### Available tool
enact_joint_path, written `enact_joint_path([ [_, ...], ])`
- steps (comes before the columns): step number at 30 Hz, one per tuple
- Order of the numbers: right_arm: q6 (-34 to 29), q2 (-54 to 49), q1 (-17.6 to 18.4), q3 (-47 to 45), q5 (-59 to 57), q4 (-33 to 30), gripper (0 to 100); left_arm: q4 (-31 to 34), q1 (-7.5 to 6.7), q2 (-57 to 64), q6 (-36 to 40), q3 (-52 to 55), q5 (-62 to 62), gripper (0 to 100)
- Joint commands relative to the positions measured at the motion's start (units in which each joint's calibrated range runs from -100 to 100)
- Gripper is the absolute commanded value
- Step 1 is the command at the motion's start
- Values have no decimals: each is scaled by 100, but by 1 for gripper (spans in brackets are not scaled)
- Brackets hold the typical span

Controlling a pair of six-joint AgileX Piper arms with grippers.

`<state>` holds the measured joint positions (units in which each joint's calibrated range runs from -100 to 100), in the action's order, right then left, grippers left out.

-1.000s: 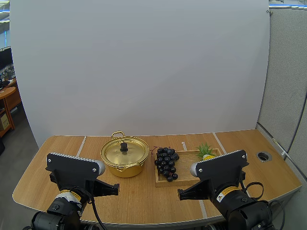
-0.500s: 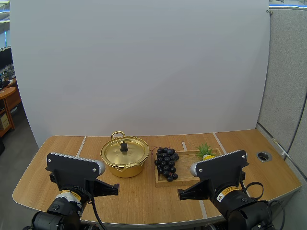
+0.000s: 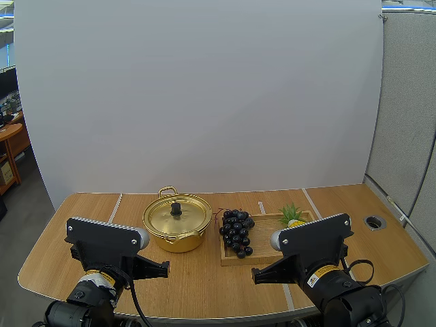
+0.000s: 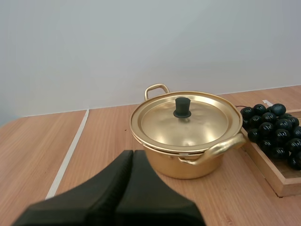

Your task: Open the pot, put the pineapple inside, and close it

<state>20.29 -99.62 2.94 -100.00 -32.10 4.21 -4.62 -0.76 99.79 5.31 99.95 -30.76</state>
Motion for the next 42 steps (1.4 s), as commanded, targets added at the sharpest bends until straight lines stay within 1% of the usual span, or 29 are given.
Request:
enact_joint_path([
  [1,-19,-38,-18,0,59,20,0,-7,2,21,62,5,148,0],
  [37,-19,-38,-18,0,59,20,0,-7,2,21,62,5,148,0],
  [42,-19,-38,-18,0,232,68,0,-7,2,21,62,5,127,0],
])
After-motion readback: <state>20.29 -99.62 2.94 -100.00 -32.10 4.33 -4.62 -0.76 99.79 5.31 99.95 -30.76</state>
